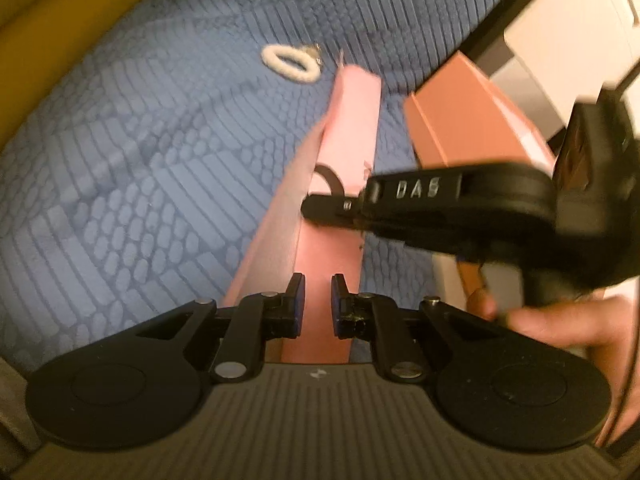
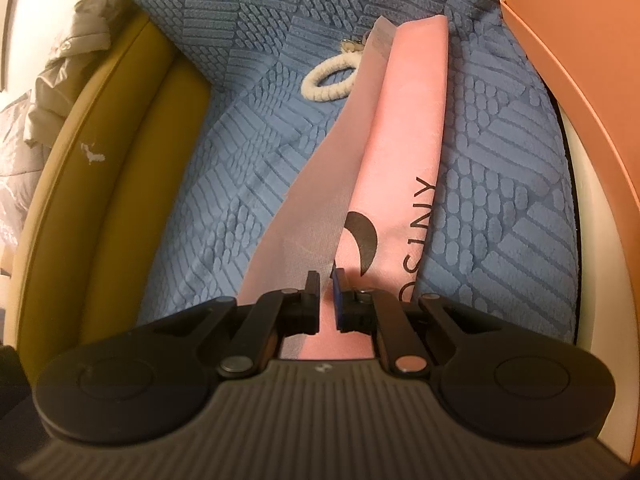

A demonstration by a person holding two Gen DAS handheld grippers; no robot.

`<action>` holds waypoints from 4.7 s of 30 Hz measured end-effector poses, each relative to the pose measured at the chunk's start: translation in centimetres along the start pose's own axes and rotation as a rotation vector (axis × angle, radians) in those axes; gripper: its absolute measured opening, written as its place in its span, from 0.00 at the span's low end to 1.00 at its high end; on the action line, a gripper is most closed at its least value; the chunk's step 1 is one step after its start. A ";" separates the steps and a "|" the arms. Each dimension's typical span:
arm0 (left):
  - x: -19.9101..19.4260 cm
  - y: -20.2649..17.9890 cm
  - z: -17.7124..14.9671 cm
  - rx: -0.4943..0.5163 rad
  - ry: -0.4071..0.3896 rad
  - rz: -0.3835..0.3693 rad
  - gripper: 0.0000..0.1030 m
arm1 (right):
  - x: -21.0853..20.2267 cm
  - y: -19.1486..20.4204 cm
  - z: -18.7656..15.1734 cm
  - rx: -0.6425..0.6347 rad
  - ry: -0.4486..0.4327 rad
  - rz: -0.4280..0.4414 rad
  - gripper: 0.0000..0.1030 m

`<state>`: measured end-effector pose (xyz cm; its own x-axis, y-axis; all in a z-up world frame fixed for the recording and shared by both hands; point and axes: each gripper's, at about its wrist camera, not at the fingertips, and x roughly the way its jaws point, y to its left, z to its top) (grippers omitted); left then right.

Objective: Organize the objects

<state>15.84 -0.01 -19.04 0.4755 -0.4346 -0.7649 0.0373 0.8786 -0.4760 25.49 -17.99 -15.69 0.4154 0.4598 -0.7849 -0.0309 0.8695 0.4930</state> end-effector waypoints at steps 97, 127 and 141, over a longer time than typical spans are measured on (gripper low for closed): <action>-0.9 0.5 0.0 -0.064 -0.004 -0.021 0.13 | 0.5 0.5 1.3 0.035 -0.091 -0.095 0.14; 0.8 3.0 1.4 -0.192 -0.009 -0.137 0.08 | -2.8 3.0 1.2 -0.026 -0.167 -0.049 0.22; 2.3 4.2 3.5 -0.200 0.025 -0.071 0.15 | 1.8 2.1 1.2 -0.049 -0.082 -0.104 0.18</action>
<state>20.14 3.40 -21.30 0.4555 -0.5009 -0.7360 -0.1070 0.7899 -0.6038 27.24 -15.53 -15.67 0.4917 0.3519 -0.7965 -0.0271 0.9205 0.3899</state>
